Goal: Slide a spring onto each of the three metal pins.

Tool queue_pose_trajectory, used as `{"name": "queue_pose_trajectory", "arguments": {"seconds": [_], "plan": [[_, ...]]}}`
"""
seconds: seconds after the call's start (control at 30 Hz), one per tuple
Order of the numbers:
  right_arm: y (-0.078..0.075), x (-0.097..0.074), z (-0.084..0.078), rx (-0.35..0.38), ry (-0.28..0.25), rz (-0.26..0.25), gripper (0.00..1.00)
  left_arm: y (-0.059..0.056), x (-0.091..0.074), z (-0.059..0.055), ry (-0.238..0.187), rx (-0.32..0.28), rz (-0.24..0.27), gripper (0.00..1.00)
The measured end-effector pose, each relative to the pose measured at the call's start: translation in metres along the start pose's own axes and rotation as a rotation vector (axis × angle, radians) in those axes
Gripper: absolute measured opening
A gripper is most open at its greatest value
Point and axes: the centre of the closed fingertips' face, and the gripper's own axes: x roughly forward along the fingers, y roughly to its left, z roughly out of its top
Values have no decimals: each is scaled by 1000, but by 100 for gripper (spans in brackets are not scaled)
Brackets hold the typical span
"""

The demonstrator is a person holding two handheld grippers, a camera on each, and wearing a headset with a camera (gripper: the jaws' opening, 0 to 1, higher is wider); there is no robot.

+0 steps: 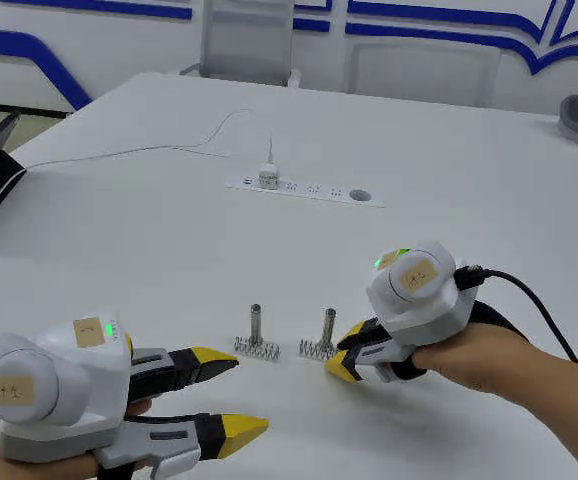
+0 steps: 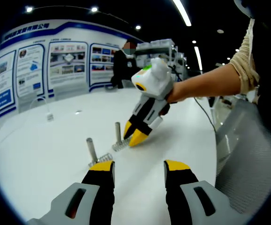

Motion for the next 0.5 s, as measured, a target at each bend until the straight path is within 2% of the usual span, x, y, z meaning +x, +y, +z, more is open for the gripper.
{"name": "queue_pose_trajectory", "arguments": {"seconds": [0.5], "plan": [[5,2,-1,25,6,31,12,0,2,-1,5,-4,1,42]]}}
